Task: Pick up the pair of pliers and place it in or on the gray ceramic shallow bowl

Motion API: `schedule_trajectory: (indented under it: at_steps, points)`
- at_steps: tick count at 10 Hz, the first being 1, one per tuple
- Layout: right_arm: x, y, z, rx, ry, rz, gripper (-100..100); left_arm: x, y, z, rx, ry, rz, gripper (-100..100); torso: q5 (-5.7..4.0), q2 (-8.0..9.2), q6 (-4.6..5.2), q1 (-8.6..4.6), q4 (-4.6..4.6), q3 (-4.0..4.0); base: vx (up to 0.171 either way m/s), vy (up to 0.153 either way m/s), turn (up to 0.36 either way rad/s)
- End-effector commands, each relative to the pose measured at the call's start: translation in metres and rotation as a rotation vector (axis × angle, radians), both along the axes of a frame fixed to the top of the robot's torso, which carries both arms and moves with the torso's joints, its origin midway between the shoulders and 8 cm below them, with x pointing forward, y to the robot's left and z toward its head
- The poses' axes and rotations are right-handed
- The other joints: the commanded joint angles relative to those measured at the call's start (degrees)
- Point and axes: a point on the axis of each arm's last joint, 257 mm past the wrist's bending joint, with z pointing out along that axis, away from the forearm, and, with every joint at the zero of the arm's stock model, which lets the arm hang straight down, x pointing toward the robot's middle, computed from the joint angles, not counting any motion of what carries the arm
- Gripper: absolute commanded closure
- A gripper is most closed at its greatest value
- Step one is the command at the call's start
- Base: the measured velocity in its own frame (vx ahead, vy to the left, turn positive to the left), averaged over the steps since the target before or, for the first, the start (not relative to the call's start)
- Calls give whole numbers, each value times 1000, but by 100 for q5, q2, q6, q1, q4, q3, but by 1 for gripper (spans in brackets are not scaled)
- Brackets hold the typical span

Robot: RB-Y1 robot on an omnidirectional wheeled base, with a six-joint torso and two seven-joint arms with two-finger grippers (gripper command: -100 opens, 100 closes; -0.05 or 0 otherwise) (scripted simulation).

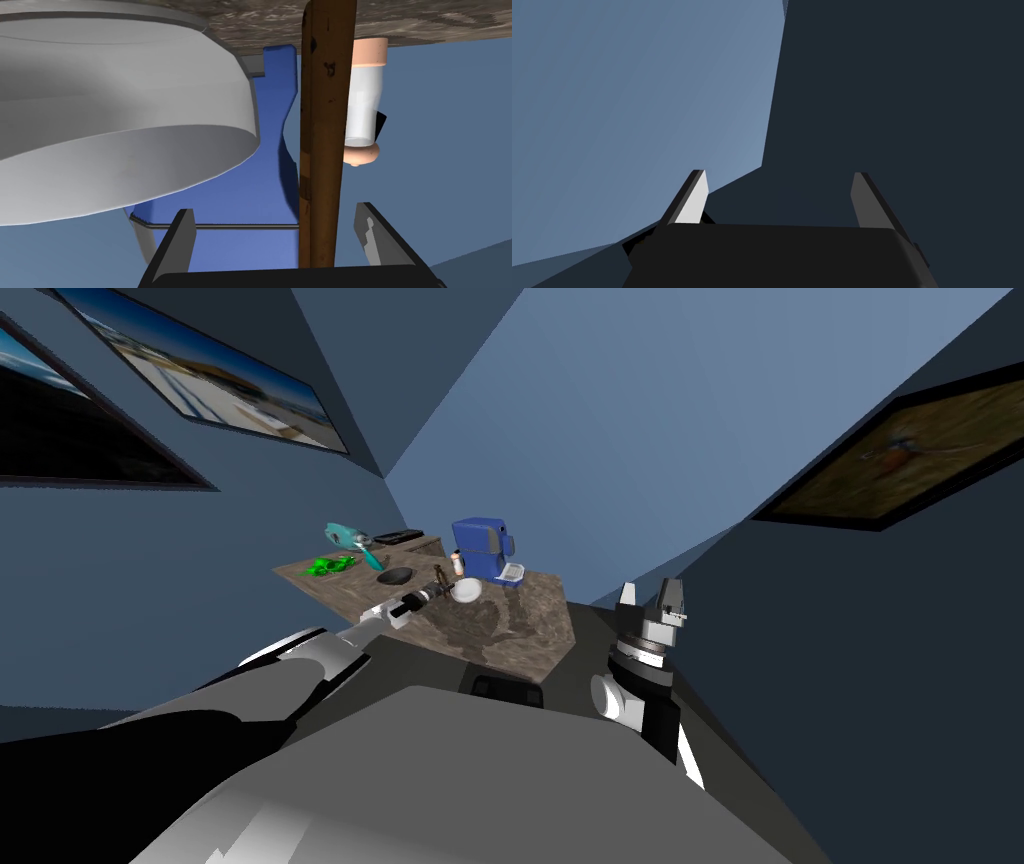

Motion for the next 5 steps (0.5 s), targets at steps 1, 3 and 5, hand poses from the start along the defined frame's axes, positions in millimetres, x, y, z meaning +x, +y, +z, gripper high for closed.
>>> schedule_trajectory:
  at_steps: [1, 3, 5]
  points:
    - [0, 0, 0, 0, 0, 0, 0, 7, -2, -3, 4, 9, 18, -100, 0, 0, 0, 0, 0, 0, -73, 120, -68]
    - [0, 0, 0, 0, 0, 0, 0, 18, -15, -4, 3, 10, 31, -100, 1, 2, -2, 2, 1, 1, -76, 109, -79]
    - [0, 0, 0, 0, 0, 0, 0, 38, -42, 2, -7, -7, 45, -100, 1, -8, -2, 4, -1, -4, -76, 163, -136]
